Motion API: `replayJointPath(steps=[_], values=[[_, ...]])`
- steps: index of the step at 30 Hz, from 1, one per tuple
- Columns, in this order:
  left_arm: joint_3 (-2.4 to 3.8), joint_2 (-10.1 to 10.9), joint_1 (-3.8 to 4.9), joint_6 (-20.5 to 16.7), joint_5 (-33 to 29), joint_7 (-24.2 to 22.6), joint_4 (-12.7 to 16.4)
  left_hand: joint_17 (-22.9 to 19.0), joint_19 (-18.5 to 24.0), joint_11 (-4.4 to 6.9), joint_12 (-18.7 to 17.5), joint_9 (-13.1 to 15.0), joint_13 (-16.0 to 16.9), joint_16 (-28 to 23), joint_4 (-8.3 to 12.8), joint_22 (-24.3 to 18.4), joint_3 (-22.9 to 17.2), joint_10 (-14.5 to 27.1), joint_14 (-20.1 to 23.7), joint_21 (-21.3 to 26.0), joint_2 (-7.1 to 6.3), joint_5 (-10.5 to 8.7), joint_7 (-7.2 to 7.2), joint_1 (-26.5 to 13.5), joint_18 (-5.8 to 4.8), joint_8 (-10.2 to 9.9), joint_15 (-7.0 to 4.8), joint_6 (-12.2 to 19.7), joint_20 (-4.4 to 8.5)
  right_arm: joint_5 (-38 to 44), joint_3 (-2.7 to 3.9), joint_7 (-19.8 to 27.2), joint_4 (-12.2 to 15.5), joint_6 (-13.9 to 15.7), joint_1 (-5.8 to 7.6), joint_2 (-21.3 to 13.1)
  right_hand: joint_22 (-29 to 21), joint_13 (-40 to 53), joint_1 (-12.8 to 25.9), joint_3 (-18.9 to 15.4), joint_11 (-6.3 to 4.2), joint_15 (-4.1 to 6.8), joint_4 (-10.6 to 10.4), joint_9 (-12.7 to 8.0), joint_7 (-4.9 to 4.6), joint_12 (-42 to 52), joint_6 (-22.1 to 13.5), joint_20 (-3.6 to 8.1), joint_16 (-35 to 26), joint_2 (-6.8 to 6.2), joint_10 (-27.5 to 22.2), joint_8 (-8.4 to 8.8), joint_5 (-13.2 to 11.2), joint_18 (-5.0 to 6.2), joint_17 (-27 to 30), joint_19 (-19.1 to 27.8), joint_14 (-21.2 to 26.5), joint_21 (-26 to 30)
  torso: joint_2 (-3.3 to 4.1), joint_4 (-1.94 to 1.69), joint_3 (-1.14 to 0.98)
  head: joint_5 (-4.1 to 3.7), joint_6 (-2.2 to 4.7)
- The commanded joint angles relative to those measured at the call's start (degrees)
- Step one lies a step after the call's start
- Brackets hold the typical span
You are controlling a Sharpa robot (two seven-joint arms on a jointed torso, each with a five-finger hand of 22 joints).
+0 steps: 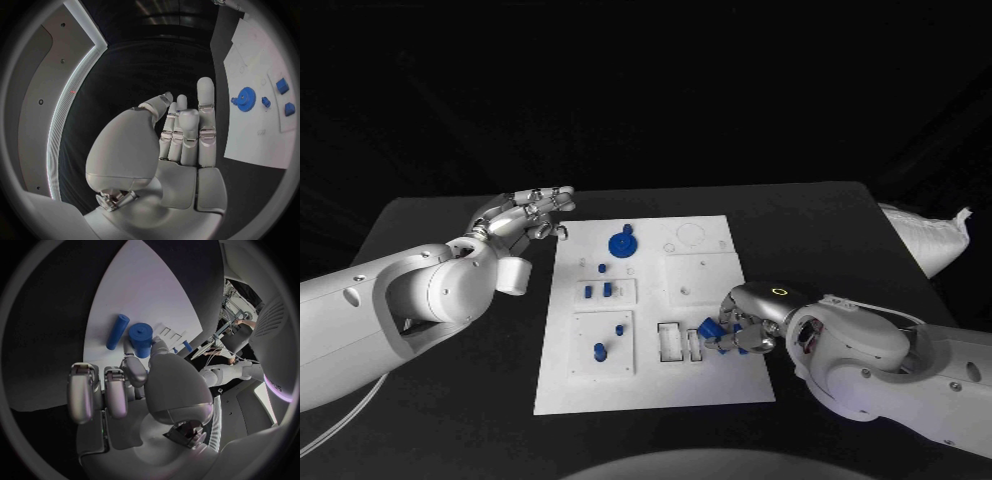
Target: Assemble the parts on the task board
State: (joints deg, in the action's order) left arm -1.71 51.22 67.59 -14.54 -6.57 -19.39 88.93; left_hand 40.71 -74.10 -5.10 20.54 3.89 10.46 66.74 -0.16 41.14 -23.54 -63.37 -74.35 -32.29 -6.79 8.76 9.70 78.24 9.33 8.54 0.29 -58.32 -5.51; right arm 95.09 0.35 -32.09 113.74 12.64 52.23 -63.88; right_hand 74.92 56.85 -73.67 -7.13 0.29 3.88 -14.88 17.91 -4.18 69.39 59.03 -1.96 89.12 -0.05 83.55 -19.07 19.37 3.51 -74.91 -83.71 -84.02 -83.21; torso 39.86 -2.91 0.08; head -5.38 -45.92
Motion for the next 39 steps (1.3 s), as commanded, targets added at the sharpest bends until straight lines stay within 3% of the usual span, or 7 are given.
replayJointPath(steps=[1,6,11,19,26,31,39], values=[[0.02,0.0,0.03,1.0,-0.2,-0.3,0.1,0.0,0.1,0.11,0.3,0.1,0.1,0.1,0.1,-0.1,0.3,0.5,0.4,0.2,0.14,0.09,0.03,-0.2,1.04,0.2,-0.15,0.4,-0.16,-0.9,-0.32,0.4,0.0,2.7,-0.43,0.1,1.8,32.5,-2.3,1.1,-1.26,0.77,0.5,0.9,0.81,19.8,1.3,0.48,0.3,1.77,6.1,-0.82,0.6,-0.77,-13.7,-2.0,-5.7,-0.3,0.02,0.02,0.00,0.28,-0.17],[0.02,-0.1,0.02,1.1,-0.2,-0.3,0.1,0.0,0.1,0.11,0.3,0.1,0.1,0.1,0.1,-0.1,0.3,0.5,0.4,0.2,0.14,0.09,0.03,-0.2,1.04,0.2,-0.15,0.4,-0.16,-4.5,-0.23,2.4,1.1,8.4,-0.43,-0.4,2.1,32.6,-3.3,2.2,-1.74,1.21,0.7,1.7,1.31,19.9,1.7,0.92,0.4,2.80,6.1,-1.05,0.9,-0.84,-14.0,-2.1,-5.8,-0.5,-0.01,-0.01,0.03,0.38,0.08],[-0.01,-0.1,0.02,1.0,-0.2,-0.4,0.1,0.0,0.1,0.11,0.3,0.1,0.1,0.1,0.1,-0.1,0.3,0.5,0.4,0.2,0.14,0.09,0.03,-0.2,1.04,0.2,-0.15,0.4,-0.16,-7.8,0.01,3.6,2.4,10.4,-0.36,-0.9,2.7,33.1,-2.8,2.5,-1.89,1.39,0.3,2.3,1.42,20.5,1.9,1.18,0.6,2.88,6.4,-0.99,2.3,-0.96,-14.5,-2.3,-5.9,-0.7,-0.04,0.16,0.08,0.63,0.38],[-0.02,-0.1,0.02,1.1,-0.2,-0.4,0.1,-0.1,0.1,0.11,0.4,0.0,0.1,0.1,0.1,-0.1,0.3,0.5,0.5,0.2,0.13,0.10,0.03,-0.2,1.04,0.2,-0.15,0.4,-0.16,-11.3,0.15,4.1,2.8,10.3,-0.30,-0.2,3.1,33.2,-2.1,2.4,-2.04,1.51,-0.4,2.7,1.62,20.6,2.4,1.31,0.7,2.64,6.4,-1.02,2.6,-1.03,-14.8,-2.4,-5.9,-0.9,-0.04,0.06,0.09,0.77,0.33],[-0.03,-0.2,0.02,0.9,-0.2,-0.3,0.1,0.0,0.1,0.10,0.4,0.0,0.1,0.2,0.1,-0.1,0.3,0.6,0.4,0.2,0.12,0.10,0.04,-0.2,1.04,0.3,-0.15,0.5,-0.16,-13.1,0.16,3.7,2.0,7.4,-0.29,1.8,3.1,33.0,-0.7,2.2,-2.19,1.64,-1.4,3.2,1.78,20.4,3.0,1.44,0.7,2.68,6.4,-0.89,3.0,-1.04,-14.7,-2.5,-5.9,-1.0,0.04,-0.04,0.14,1.30,0.12],[-0.03,0.0,0.03,0.9,-0.2,-0.4,0.3,0.0,0.2,0.07,0.5,0.0,0.1,0.2,0.0,-0.1,0.4,0.7,0.4,0.2,0.11,0.08,0.07,-0.3,1.04,0.3,-0.12,0.5,-0.18,-13.1,0.16,1.9,1.7,7.2,-0.30,3.1,3.8,33.1,2.0,1.5,-2.64,1.99,-1.7,3.9,2.33,20.6,4.9,1.72,0.9,2.79,6.4,-1.02,1.8,-1.16,-15.1,-2.7,-6.0,-1.3,0.17,0.04,0.18,1.73,0.14],[-0.03,0.0,0.03,1.1,-0.2,-0.5,0.5,-0.1,0.2,0.04,0.6,0.0,0.1,0.2,-0.1,-0.1,0.5,0.8,0.5,0.2,0.11,0.07,0.09,-0.5,1.03,0.3,-0.10,0.6,-0.20,-12.9,0.16,0.0,1.2,7.3,-0.30,4.8,3.9,33.1,4.1,0.8,-2.87,2.23,-1.7,4.3,2.57,20.6,5.6,1.98,0.9,3.03,6.4,-0.41,4.3,-1.19,-15.1,-2.7,-6.0,-1.3,0.19,0.22,0.19,2.00,0.30]])
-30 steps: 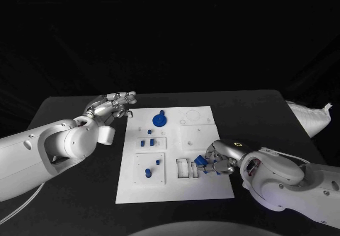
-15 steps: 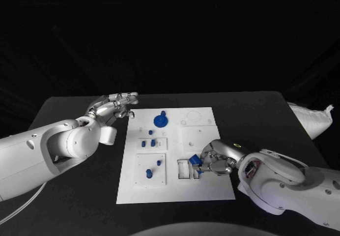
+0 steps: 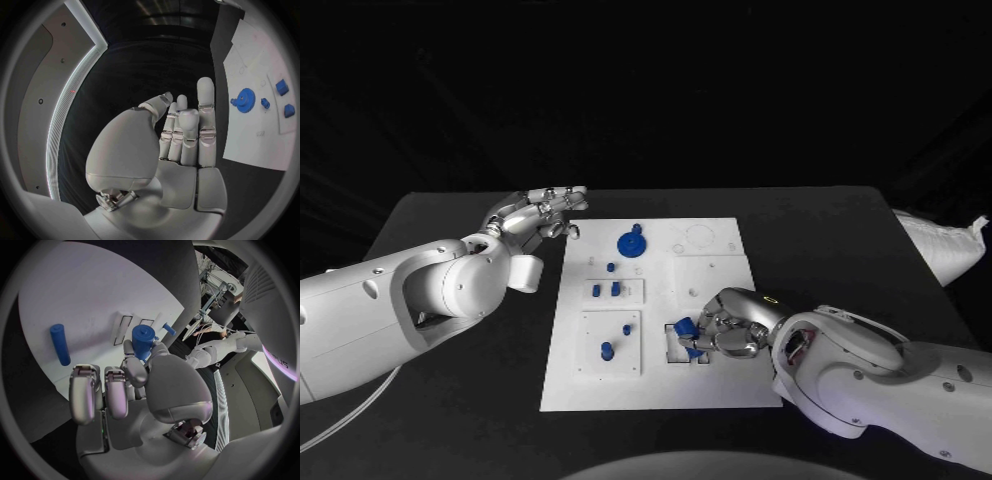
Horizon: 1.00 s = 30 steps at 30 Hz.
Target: Assemble the parts on the task board
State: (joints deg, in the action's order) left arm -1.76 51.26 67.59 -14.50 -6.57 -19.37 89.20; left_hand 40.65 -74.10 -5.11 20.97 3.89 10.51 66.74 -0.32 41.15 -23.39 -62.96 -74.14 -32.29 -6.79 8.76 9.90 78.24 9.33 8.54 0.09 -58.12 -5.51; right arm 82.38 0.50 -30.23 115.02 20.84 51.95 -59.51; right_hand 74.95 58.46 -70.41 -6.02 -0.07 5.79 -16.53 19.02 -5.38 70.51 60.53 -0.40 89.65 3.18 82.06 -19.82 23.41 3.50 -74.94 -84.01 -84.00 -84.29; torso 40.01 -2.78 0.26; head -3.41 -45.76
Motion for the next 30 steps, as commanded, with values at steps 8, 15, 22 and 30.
replayJointPath(steps=[8,15,22,30], values=[[0.03,-0.2,0.04,1.2,-0.2,-0.5,0.2,0.0,0.2,0.05,0.2,0.0,0.1,0.2,0.0,-0.1,0.3,0.3,0.3,0.2,0.11,0.07,-0.12,-0.5,1.03,0.3,0.10,0.4,-0.20,-0.1,0.02,-3.0,-0.8,-2.9,-0.01,1.5,3.9,31.3,3.3,-1.7,-2.57,0.38,-0.1,3.7,3.83,19.2,4.6,0.47,0.3,-0.19,7.8,0.85,-0.8,-1.19,-15.1,-2.4,-6.0,-0.2,0.01,-0.03,-0.03,0.02,-0.08],[0.03,-0.2,0.04,1.3,-0.2,-0.5,0.2,0.0,0.2,0.05,0.2,0.0,0.1,0.2,0.0,-0.1,0.3,0.3,0.3,0.2,0.11,0.07,-0.12,-0.5,1.03,0.3,0.10,0.4,-0.20,0.3,0.02,-3.4,-1.5,-3.5,-0.02,2.0,3.6,31.0,7.3,-4.6,-2.60,0.40,-0.1,4.5,3.87,18.7,5.0,0.51,0.3,0.08,7.7,1.57,-7.2,-1.12,-14.9,-2.3,-6.0,0.0,0.04,-0.06,0.05,0.20,-0.33],[0.03,-0.2,0.04,1.2,-0.2,-0.5,0.2,0.0,0.2,0.05,0.2,0.0,0.1,0.2,0.0,-0.1,0.3,0.3,0.3,0.2,0.11,0.07,-0.12,-0.5,1.03,0.3,0.10,0.4,-0.20,0.8,0.02,-3.4,-1.6,-3.1,-0.01,2.3,3.5,31.0,9.6,-7.2,-2.56,0.37,-0.2,5.3,3.82,18.6,5.1,0.48,0.2,0.27,7.7,2.24,-11.7,-1.09,-14.7,-2.2,-5.9,0.1,0.02,0.04,0.02,0.36,-0.36],[0.03,-0.1,0.04,1.2,-0.2,-0.5,0.2,0.0,0.2,0.05,0.2,0.0,0.1,0.2,0.0,-0.1,0.3,0.3,0.3,0.2,0.11,0.07,-0.12,-0.5,1.03,0.3,0.10,0.4,-0.20,1.3,0.02,-3.3,-1.6,-2.2,-0.01,2.5,3.3,30.8,13.3,-10.0,-2.48,0.30,-0.2,6.2,3.74,18.2,5.2,0.42,0.1,0.19,7.6,3.00,-17.6,-1.05,-14.5,-2.1,-5.9,0.2,-0.02,0.06,0.02,0.32,-0.36]])
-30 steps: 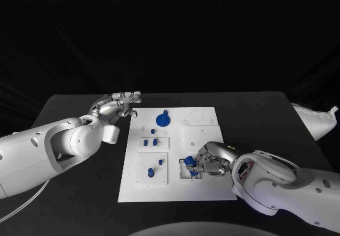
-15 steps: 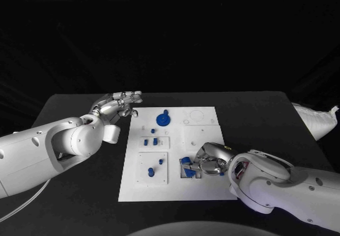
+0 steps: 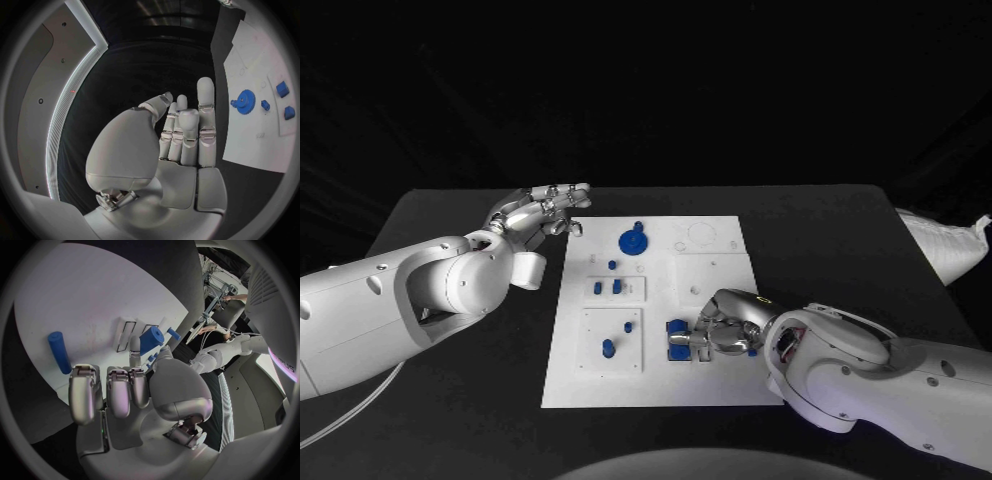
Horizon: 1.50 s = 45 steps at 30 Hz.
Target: Assemble the parts on the task board
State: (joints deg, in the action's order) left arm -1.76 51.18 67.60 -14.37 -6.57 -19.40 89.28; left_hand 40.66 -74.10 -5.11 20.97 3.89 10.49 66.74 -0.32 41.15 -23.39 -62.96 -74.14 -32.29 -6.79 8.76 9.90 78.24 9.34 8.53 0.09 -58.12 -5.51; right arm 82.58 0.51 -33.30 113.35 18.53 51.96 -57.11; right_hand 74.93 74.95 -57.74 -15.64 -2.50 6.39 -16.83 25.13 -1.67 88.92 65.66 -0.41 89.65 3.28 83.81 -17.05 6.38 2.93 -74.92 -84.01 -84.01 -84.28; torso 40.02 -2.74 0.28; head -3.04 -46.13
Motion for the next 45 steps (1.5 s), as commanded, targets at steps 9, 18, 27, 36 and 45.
replayJointPath(steps=[9,18,27,36,45], values=[[0.03,0.1,0.03,1.0,-0.2,-0.4,0.1,-0.1,0.2,0.06,0.3,0.0,0.1,0.2,0.0,-0.1,0.3,0.4,0.3,0.3,0.12,0.08,-0.12,-0.5,1.03,0.3,0.10,0.4,-0.20,1.5,0.01,2.9,0.6,-0.1,-0.03,-0.2,3.2,14.2,-9.8,1.7,-0.11,-0.24,4.6,1.2,0.11,-0.4,0.4,0.45,0.0,-1.30,5.8,0.64,-0.4,-0.44,-14.3,-2.1,-5.8,0.4,-0.04,0.05,-0.02,-0.18,0.25],[0.03,0.0,0.03,1.0,-0.2,-0.3,0.1,-0.2,0.2,0.06,0.3,0.0,0.1,0.2,0.0,-0.1,0.3,0.5,0.3,0.3,0.13,0.10,-0.13,-0.5,1.03,0.4,0.10,0.4,-0.21,2.1,0.01,2.8,0.1,-0.7,-0.03,-0.3,3.3,14.2,-11.5,2.2,-0.10,-0.26,5.4,1.5,0.10,-0.4,0.4,0.45,0.0,-1.08,5.7,0.75,-0.8,-0.45,-14.4,-2.1,-5.8,0.4,-0.06,-0.02,-0.01,-0.15,0.09],[0.03,0.0,0.03,1.1,-0.2,-0.2,0.1,-0.2,0.2,0.07,0.4,0.0,0.1,0.2,0.0,-0.1,0.3,0.5,0.3,0.3,0.16,0.11,-0.13,-0.5,1.03,0.4,0.10,0.5,-0.21,2.1,0.01,2.5,-0.9,-0.3,-0.05,0.5,3.4,14.2,-11.6,2.3,-0.12,-0.25,5.1,1.8,0.12,-0.4,0.6,0.45,0.0,-0.14,5.8,0.75,-0.5,-0.46,-14.4,-2.1,-5.8,0.3,0.01,-0.01,-0.02,-0.15,0.11],[0.02,0.0,0.03,1.1,-0.2,-0.2,0.0,-0.2,0.2,0.07,0.4,0.0,0.1,0.2,0.0,-0.1,0.3,0.5,0.3,0.3,0.16,0.11,-0.13,-0.5,1.03,0.4,0.10,0.5,-0.21,-4.5,0.37,10.3,1.7,4.7,0.71,-4.8,0.1,12.2,-11.4,1.5,1.36,-1.32,3.7,0.9,-1.75,-4.3,-4.5,-0.23,-1.4,0.59,4.5,4.44,3.3,0.17,-11.8,-0.9,-5.3,2.3,-0.10,-0.09,0.02,-0.65,0.14],[-0.05,0.4,0.02,1.3,-0.2,-0.4,0.1,-0.4,0.2,0.05,0.5,0.0,0.1,0.1,0.1,-0.1,0.3,0.6,0.4,0.3,0.09,0.11,-0.11,-0.5,1.04,0.4,0.11,0.5,-0.22,-2.6,0.52,13.0,3.8,1.2,3.41,-12.0,0.2,12.3,-16.1,2.7,1.97,-1.99,6.0,0.2,-2.34,-4.3,-4.4,-1.12,-1.3,1.37,4.5,5.74,9.4,0.18,-12.0,-0.9,-5.3,2.3,-0.11,0.60,-0.08,-0.47,0.65]])
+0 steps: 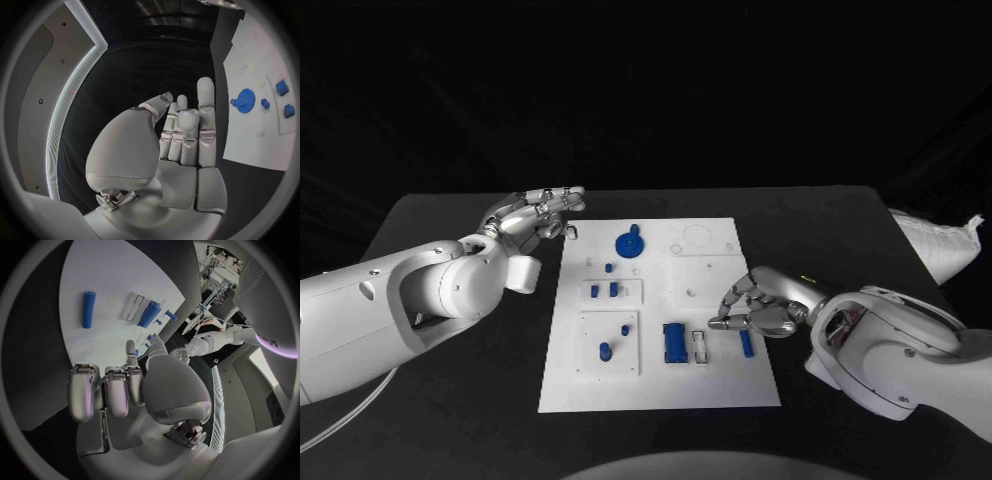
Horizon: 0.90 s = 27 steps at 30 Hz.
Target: Assemble the parts on the task board
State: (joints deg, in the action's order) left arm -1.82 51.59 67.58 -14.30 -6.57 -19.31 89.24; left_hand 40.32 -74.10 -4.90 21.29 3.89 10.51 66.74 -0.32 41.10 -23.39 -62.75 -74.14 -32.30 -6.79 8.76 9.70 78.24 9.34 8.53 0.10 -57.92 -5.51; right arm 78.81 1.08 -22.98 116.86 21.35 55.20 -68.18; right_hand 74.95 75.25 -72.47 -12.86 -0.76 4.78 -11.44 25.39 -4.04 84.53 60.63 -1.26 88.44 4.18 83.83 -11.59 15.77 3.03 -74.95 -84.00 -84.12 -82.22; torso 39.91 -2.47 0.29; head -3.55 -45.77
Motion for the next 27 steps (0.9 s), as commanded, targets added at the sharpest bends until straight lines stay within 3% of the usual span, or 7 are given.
replayJointPath(steps=[1,10,11,14,19,27], values=[[0.00,0.1,0.04,1.2,-0.2,-0.5,0.2,0.0,0.2,-0.16,0.1,0.0,0.1,0.1,0.1,0.0,0.3,0.4,0.4,0.3,0.09,0.11,0.09,-0.5,1.03,0.4,0.11,0.3,-0.22,2.3,-0.06,2.1,0.3,-2.4,0.26,-1.4,0.2,12.0,-1.8,0.1,0.19,-0.35,1.0,-0.1,0.07,0.0,0.8,-0.27,-0.1,0.33,4.5,0.31,-0.5,0.08,-11.9,-0.9,-5.2,0.2,0.02,0.41,-0.12,0.06,0.29],[-0.04,0.1,0.03,1.6,-0.2,-0.6,0.2,-0.2,0.2,-0.17,0.2,0.0,0.1,0.1,0.1,-0.1,0.3,0.5,0.5,0.3,0.05,0.10,0.10,-0.5,1.03,0.4,0.12,0.4,-0.23,11.3,-0.37,-3.5,-0.6,-8.8,0.12,-3.5,1.0,12.5,-1.2,-0.3,0.01,-0.23,0.7,-0.2,0.30,1.1,2.1,-0.20,0.1,-0.12,4.9,0.22,-1.9,-0.07,-12.2,-1.2,-5.3,-0.2,0.08,0.59,-0.16,-0.90,0.49],[-0.04,0.1,0.03,1.6,-0.2,-0.6,0.2,-0.2,0.2,-0.17,0.2,0.0,0.1,0.1,0.1,-0.1,0.3,0.5,0.5,0.3,0.05,0.10,0.10,-0.5,1.03,0.4,0.12,0.4,-0.23,12.2,-0.40,-4.4,-0.7,-9.4,0.00,-3.5,1.0,12.5,-0.8,-0.5,-0.03,-0.20,0.5,-0.2,0.35,1.1,2.2,-0.17,0.1,-0.32,4.9,0.18,-2.3,-0.07,-12.3,-1.3,-5.3,-0.2,0.02,0.39,-0.16,-1.25,0.48],[-0.04,0.0,0.03,1.7,-0.2,-0.6,0.2,-0.2,0.2,-0.17,0.2,0.0,0.1,0.0,0.1,-0.1,0.3,0.5,0.5,0.3,0.05,0.10,0.10,-0.5,1.03,0.4,0.12,0.4,-0.23,13.9,-0.46,-6.4,-0.9,-10.3,-0.44,-3.5,1.0,12.5,-0.3,-0.7,-0.12,-0.12,0.2,-0.1,0.47,1.1,2.6,-0.11,0.1,-0.63,4.9,0.09,-2.6,-0.07,-12.2,-1.3,-5.3,-0.2,-0.03,0.32,-0.09,-1.46,0.41],[-0.05,0.1,0.03,1.7,-0.2,-0.7,0.2,-0.1,0.2,-0.17,0.2,0.0,0.1,0.1,0.1,-0.1,0.3,0.5,0.5,0.3,0.07,0.11,0.09,-0.5,1.03,0.4,0.12,0.4,-0.23,16.5,-0.49,-8.3,-1.2,-10.9,-1.09,-3.3,1.0,12.5,0.4,-0.9,-0.25,-0.02,-0.4,0.0,0.64,1.0,3.0,-0.03,0.0,-1.01,4.9,-0.05,-2.8,-0.07,-12.2,-1.3,-5.3,-0.2,-0.02,0.42,-0.15,-1.56,0.52],[-0.05,0.1,0.03,1.7,-0.2,-0.6,0.2,-0.1,0.2,-0.17,0.2,0.0,0.1,0.1,0.1,-0.1,0.3,0.5,0.5,0.3,0.07,0.11,0.09,-0.5,1.03,0.4,0.12,0.4,-0.23,18.7,-0.53,-9.2,-1.9,-12.0,-2.04,-2.5,1.0,12.5,0.7,-1.0,-0.32,0.05,-0.7,0.1,0.72,0.9,3.1,0.03,0.0,-1.21,4.9,-0.10,-2.9,-0.07,-12.1,-1.3,-5.3,-0.1,-0.01,0.40,-0.13,-1.58,0.53]])
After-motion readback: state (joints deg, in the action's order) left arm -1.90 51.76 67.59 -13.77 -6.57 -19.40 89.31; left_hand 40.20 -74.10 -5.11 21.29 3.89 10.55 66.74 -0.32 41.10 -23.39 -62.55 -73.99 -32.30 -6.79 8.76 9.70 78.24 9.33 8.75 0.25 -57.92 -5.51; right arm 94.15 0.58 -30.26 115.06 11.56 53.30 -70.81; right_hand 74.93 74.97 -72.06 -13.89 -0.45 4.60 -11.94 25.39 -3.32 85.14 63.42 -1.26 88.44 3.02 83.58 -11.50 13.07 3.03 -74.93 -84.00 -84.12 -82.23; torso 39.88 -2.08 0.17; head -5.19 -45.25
